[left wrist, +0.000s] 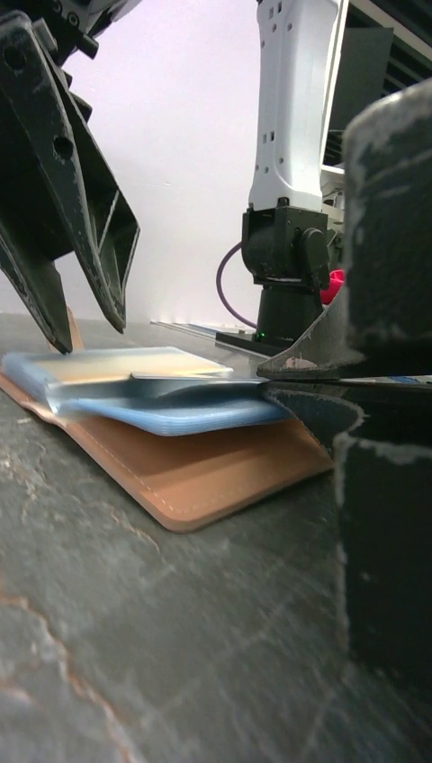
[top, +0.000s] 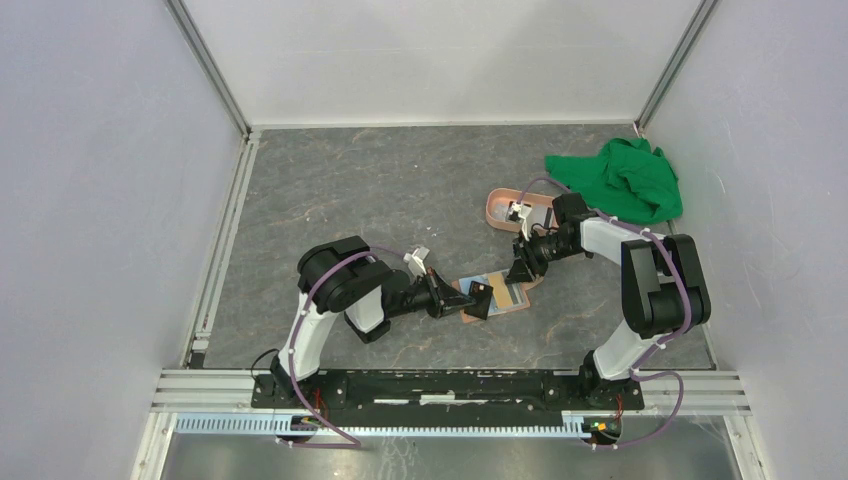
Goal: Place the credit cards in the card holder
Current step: Insert the credit card into the card holder.
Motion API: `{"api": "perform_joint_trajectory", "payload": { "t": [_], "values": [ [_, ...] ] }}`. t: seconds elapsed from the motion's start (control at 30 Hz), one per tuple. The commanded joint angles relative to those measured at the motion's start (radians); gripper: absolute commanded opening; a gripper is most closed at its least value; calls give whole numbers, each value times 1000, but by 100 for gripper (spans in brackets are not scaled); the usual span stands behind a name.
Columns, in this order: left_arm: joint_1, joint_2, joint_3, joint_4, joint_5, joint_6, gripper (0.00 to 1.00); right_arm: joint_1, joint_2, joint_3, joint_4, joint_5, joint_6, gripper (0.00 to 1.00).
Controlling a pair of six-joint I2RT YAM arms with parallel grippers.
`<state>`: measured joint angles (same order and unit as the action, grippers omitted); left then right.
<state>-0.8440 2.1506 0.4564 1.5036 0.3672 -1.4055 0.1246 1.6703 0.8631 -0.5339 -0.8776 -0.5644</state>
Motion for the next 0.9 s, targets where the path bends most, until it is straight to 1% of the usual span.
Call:
{"api": "perform_joint_trajectory", "payload": {
  "t": [0.0,0.23,0.5,0.57,0.77,0.87],
  "values": [
    [-1,36,-18,225,-13,-20,2,5,31,14,1,92,-12,39],
    [0,43,-19,231,-19,-25,2,6,31,15,0,98,-10,39],
    [0,33,-13,185,-25,-53,2,8,28,16,0,98,-10,39],
    [0,19,-4,146,-25,-55,2,8,27,16,0,98,-10,39],
    [0,-73,28,-87,-40,-21,2,8,24,16,0,98,-9,39],
    [0,-98,52,-175,-39,-1,2,9,22,17,0,97,-9,39]
  ]
}}
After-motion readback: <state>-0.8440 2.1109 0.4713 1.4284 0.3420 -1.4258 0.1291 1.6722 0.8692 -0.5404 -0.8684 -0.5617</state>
